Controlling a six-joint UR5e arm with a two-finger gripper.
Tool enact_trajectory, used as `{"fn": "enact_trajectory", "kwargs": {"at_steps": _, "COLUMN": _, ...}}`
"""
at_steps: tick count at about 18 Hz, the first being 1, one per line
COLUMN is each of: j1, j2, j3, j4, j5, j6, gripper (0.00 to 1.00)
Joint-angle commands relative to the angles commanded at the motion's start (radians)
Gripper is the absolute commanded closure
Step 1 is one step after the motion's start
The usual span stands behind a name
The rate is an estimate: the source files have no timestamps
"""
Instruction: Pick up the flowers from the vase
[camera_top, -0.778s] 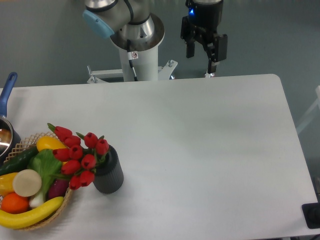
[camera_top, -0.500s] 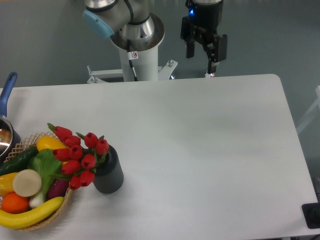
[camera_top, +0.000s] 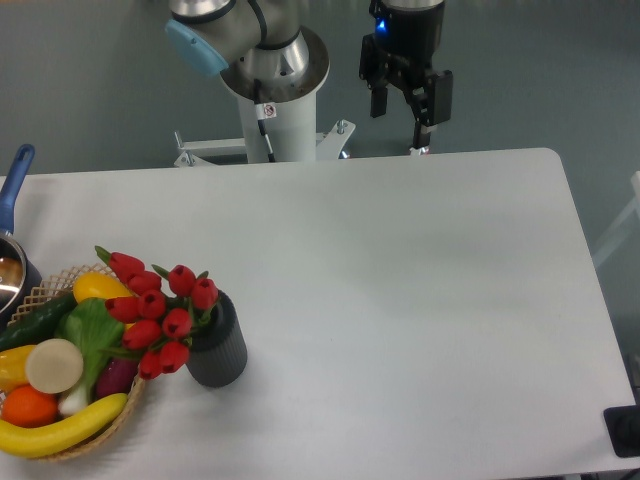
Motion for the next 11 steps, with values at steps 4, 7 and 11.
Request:
{"fn": "enact_trajectory", "kwargs": {"at_steps": 4, "j1": -0.006, "j2": -0.008, "j3": 0.002, "j4": -0.003, "j5": -0.006, "j6": -0.031, "gripper": 0.00}}
{"fn": "enact_trajectory", "kwargs": {"at_steps": 7, "j1": -0.014, "j2": -0.015, "j3": 0.005, "j4": -0.002, "j5": -0.055, "j6": -0.133, "gripper": 0.00}}
{"fn": "enact_trajectory", "kwargs": {"at_steps": 11, "j1": -0.032, "j2": -0.031, "j3": 0.002, "j4": 0.018, "j5": -0.072, "j6": -0.238, "gripper": 0.00}}
